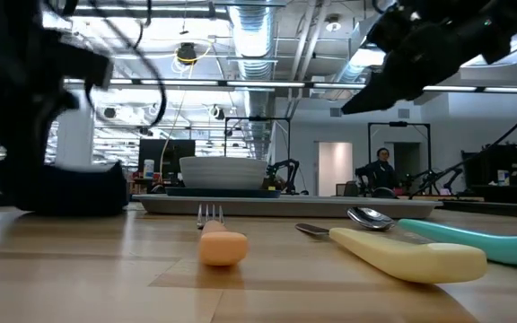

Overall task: Set up tray
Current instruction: Put the dark blue napkin on the blue tray to the right of the dark green plate

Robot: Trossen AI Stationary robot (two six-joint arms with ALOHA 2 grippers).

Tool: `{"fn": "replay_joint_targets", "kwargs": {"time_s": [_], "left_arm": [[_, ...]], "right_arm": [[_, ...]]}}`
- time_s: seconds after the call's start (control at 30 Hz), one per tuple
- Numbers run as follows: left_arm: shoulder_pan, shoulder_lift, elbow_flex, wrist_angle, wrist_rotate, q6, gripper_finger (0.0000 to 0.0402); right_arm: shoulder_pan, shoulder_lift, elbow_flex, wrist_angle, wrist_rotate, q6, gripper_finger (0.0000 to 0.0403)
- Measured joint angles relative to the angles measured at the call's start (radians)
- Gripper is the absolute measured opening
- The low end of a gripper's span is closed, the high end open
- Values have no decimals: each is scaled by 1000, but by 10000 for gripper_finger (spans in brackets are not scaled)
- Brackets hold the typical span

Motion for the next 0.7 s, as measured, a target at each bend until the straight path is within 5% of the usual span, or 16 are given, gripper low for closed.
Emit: {"fn": "replay_joint_targets", "kwargs": {"time_s": [0.43,0.7], "left_arm": [[-77,-3,463,-464,-141,22,0],[-76,-3,632,-554,-190,94,0]], "right_arm": [[36,84,0,209,1,-147,134],[58,84,0,255,1,-149,134]]}}
